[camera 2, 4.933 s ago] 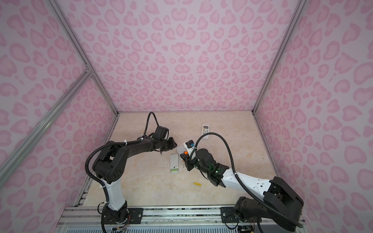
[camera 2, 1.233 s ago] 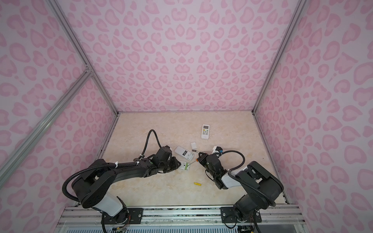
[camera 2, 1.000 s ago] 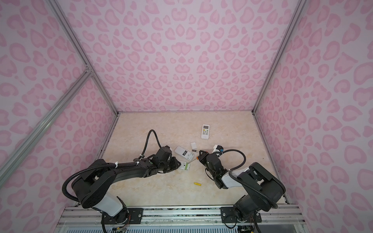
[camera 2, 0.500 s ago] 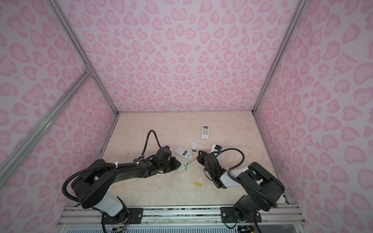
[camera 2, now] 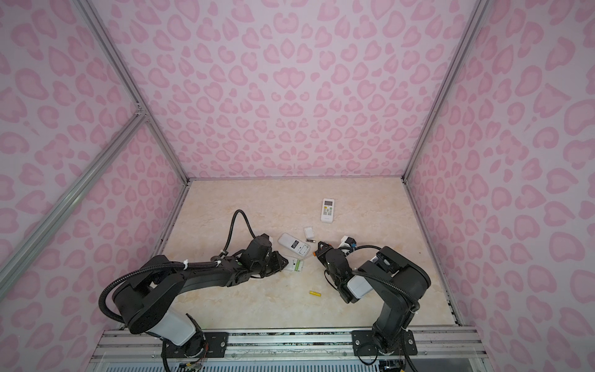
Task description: Unload the batteries from the remote control
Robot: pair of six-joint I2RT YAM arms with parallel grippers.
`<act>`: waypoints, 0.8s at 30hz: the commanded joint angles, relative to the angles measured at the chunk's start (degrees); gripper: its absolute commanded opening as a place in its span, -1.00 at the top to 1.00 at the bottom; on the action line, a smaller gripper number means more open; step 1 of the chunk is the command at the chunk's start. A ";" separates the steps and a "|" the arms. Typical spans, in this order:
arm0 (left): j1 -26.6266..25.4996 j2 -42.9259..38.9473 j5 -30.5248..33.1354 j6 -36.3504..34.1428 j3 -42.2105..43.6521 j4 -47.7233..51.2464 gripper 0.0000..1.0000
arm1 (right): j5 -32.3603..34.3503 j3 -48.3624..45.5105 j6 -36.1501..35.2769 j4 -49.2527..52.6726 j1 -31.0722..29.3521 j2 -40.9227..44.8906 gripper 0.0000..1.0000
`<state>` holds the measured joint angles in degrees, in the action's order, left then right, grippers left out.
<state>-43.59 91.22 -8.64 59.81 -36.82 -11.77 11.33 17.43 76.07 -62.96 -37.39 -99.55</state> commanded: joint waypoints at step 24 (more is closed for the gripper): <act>-0.09 -0.19 1.67 -1.15 0.06 13.07 0.53 | -3.55 -1.03 -10.14 10.93 1.07 10.63 1.00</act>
<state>-43.62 90.65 -8.54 59.44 -37.28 -10.22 8.71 16.34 69.89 -57.30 -36.27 -90.08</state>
